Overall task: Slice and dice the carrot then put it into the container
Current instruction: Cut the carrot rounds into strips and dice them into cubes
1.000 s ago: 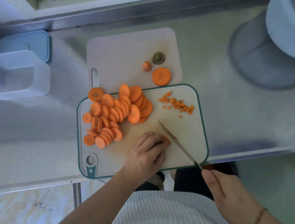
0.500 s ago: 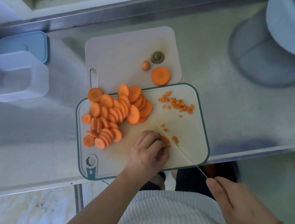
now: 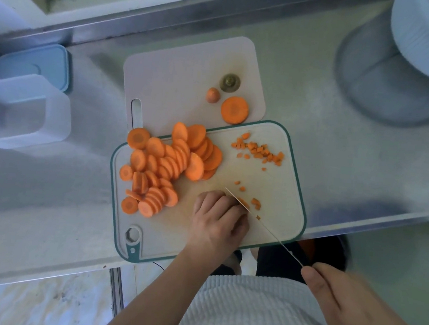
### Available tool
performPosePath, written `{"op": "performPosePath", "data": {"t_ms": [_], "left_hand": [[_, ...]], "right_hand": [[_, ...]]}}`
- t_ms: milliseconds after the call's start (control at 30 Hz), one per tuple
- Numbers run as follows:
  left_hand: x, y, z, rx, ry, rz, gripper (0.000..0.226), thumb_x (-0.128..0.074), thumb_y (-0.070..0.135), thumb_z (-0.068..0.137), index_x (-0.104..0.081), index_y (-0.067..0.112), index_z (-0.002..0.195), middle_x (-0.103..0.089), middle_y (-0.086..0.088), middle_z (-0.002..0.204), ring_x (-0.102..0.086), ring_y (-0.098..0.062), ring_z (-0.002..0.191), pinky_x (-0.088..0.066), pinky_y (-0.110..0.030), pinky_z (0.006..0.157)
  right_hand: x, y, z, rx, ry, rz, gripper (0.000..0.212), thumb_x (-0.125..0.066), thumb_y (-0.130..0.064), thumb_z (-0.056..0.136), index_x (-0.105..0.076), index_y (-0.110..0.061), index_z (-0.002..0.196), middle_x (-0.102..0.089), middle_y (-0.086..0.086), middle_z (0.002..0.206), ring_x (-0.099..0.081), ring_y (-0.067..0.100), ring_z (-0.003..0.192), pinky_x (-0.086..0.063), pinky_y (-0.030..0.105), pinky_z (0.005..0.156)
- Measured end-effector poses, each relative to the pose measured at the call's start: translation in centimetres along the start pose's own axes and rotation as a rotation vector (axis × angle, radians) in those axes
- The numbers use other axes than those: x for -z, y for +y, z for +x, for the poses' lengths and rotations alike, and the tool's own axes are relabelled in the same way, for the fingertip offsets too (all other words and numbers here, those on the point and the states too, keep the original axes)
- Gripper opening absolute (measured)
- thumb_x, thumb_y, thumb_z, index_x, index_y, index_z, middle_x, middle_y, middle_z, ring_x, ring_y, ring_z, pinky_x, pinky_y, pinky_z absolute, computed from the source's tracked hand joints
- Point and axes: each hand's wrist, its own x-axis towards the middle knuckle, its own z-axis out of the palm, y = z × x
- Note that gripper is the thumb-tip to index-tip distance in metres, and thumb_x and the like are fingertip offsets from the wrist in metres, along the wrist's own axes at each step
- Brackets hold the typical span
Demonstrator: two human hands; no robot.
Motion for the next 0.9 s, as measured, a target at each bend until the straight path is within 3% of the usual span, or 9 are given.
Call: {"op": "performPosePath", "data": {"t_ms": [367, 533, 600, 700, 800, 900], "left_hand": [[-0.1, 0.2, -0.6, 0.049, -0.031, -0.080, 0.022, -0.058, 0.011, 0.095, -0.075, 0.005, 0.082, -0.070, -0.005, 0.091, -0.064, -0.029, 0.090, -0.054, -0.038, 0.078], [-0.1, 0.1, -0.5, 0.081, -0.024, -0.122, 0.009, -0.070, 0.003, 0.086, -0.077, 0.004, 0.080, -0.072, -0.005, 0.091, -0.066, -0.027, 0.091, -0.056, -0.034, 0.082], [0.0, 0.1, -0.4, 0.082, -0.031, -0.136, 0.008, -0.071, 0.002, 0.085, -0.077, 0.004, 0.081, -0.073, -0.005, 0.091, -0.066, -0.026, 0.092, -0.056, -0.032, 0.084], [0.1, -0.1, -0.4, 0.075, -0.040, -0.143, 0.009, -0.069, 0.003, 0.087, -0.077, 0.003, 0.082, -0.073, -0.006, 0.092, -0.066, -0.024, 0.094, -0.055, -0.032, 0.086], [0.2, 0.0, -0.5, 0.056, -0.054, -0.140, 0.007, -0.070, 0.002, 0.088, -0.077, 0.002, 0.084, -0.072, -0.008, 0.093, -0.063, -0.023, 0.095, -0.055, -0.033, 0.088], [0.6, -0.3, -0.9, 0.037, -0.076, -0.138, 0.004, -0.073, 0.001, 0.086, -0.077, 0.001, 0.087, -0.070, -0.010, 0.092, -0.061, -0.023, 0.094, -0.055, -0.034, 0.089]], "right_hand": [[-0.1, 0.2, 0.0, 0.014, 0.019, 0.010, 0.095, 0.006, -0.098, 0.056, -0.048, -0.020, 0.066, -0.060, -0.016, 0.066, -0.055, 0.007, 0.060, -0.036, 0.018, 0.053], [-0.2, 0.5, 0.1, 0.001, 0.003, 0.029, 0.092, 0.004, -0.096, 0.060, -0.048, -0.020, 0.065, -0.061, -0.014, 0.070, -0.055, 0.008, 0.060, -0.037, 0.018, 0.054], [-0.3, 0.1, 0.7, 0.006, -0.022, 0.006, 0.082, 0.001, -0.087, 0.070, -0.047, -0.021, 0.065, -0.060, -0.014, 0.068, -0.054, 0.008, 0.060, -0.040, 0.021, 0.057], [-0.6, -1.3, 2.5, 0.033, -0.027, -0.012, 0.064, -0.008, -0.071, 0.079, -0.047, -0.022, 0.066, -0.053, 0.000, 0.057, -0.053, 0.015, 0.057, -0.042, 0.027, 0.060], [-0.6, -2.0, 3.8, 0.085, 0.017, 0.030, 0.055, -0.016, -0.063, 0.088, -0.047, -0.024, 0.065, -0.049, -0.005, 0.056, -0.049, 0.010, 0.056, -0.041, 0.026, 0.060], [-0.3, -0.8, 3.2, 0.096, 0.047, 0.114, 0.064, -0.014, -0.074, 0.087, -0.048, -0.026, 0.061, -0.053, -0.003, 0.053, -0.049, 0.010, 0.052, -0.040, 0.021, 0.054]]}}
